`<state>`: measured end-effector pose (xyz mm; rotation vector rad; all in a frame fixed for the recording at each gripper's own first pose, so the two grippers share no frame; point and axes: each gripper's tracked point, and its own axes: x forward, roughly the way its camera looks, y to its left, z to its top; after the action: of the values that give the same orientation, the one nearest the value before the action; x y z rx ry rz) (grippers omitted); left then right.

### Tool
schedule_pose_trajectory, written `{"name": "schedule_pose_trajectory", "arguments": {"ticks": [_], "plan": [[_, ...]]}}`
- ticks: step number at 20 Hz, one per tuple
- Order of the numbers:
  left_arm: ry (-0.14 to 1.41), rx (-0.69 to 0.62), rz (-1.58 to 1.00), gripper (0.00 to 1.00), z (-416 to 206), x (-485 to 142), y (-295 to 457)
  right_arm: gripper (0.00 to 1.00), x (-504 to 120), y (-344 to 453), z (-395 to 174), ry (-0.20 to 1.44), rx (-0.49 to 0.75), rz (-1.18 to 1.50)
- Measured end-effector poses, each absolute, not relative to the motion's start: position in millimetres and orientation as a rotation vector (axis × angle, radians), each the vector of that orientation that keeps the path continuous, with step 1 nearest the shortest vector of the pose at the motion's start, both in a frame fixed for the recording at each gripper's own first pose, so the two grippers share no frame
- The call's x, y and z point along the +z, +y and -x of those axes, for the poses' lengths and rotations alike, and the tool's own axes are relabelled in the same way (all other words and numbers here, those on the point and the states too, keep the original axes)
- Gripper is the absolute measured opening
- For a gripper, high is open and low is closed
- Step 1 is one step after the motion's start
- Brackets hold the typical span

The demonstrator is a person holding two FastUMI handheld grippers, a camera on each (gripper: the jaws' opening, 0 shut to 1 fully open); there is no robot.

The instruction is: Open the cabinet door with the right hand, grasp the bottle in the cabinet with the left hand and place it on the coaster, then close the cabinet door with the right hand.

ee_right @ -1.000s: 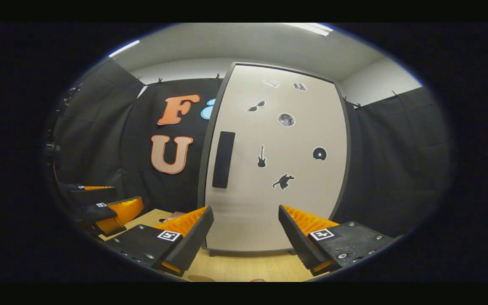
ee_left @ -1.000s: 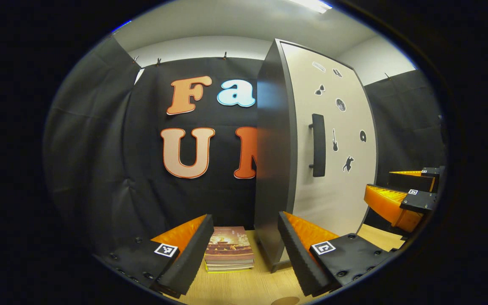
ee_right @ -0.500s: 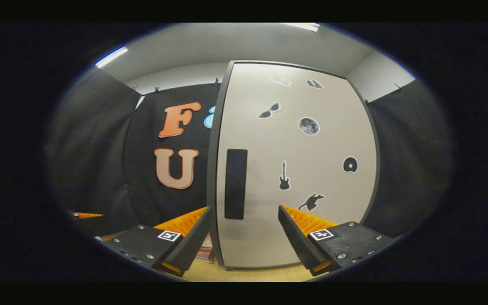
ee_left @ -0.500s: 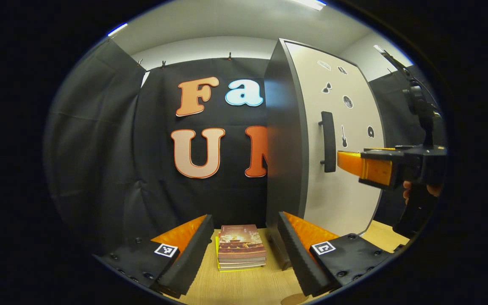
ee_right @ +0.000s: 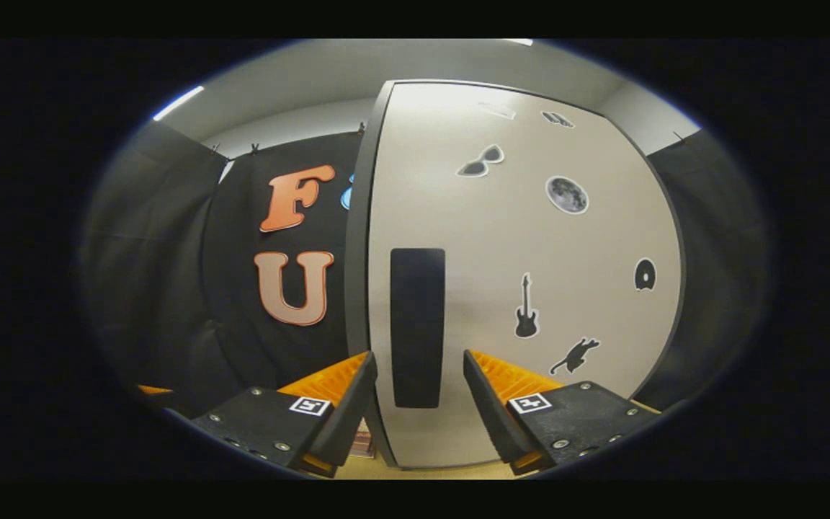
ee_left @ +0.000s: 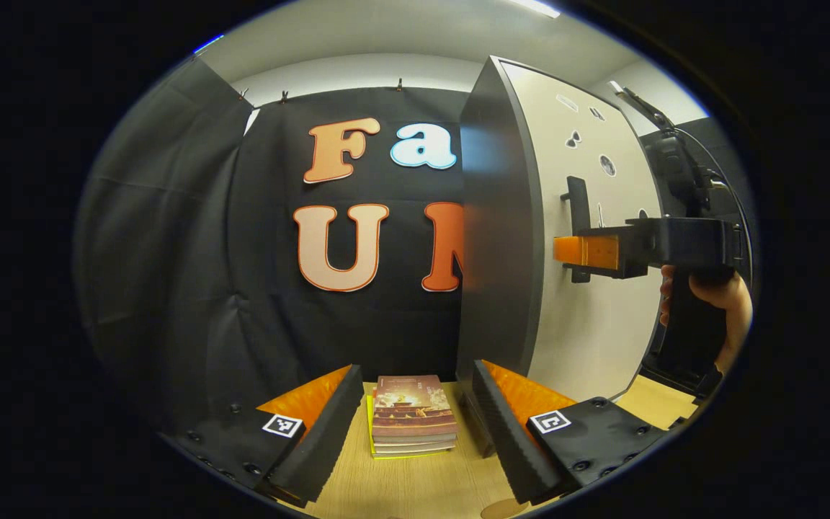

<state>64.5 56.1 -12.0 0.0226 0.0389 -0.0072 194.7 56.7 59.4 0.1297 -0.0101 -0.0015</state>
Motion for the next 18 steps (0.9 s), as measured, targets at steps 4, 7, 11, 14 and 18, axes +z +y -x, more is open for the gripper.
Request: {"name": "schedule_pose_trajectory", "arguments": {"ticks": [4, 7, 11, 14, 18], "plan": [[0.049, -0.017, -0.003, 0.99, -70.5, -15.3, 62.4, 0.53, 55.9, 58.8, -201.1, 0.005, -0.011, -0.146], [0.056, -0.028, -0.001, 0.99, -72.1, -18.5, 68.0, 0.36, 54.6, 57.9, -201.0, 0.013, -0.032, -0.181], [0.067, -0.063, -0.011, 0.99, -76.6, -19.3, 72.0, 0.23, 55.3, 56.7, -199.6, 0.006, -0.074, -0.171], [0.06, -0.07, -0.011, 0.99, -79.0, -15.9, 78.1, 0.19, 56.4, 56.2, -196.2, 0.0, -0.069, -0.193], [0.053, -0.044, -0.028, 0.99, -80.5, -11.0, 79.5, 0.18, 59.1, 55.1, -180.8, -0.025, -0.052, -0.159]]}}
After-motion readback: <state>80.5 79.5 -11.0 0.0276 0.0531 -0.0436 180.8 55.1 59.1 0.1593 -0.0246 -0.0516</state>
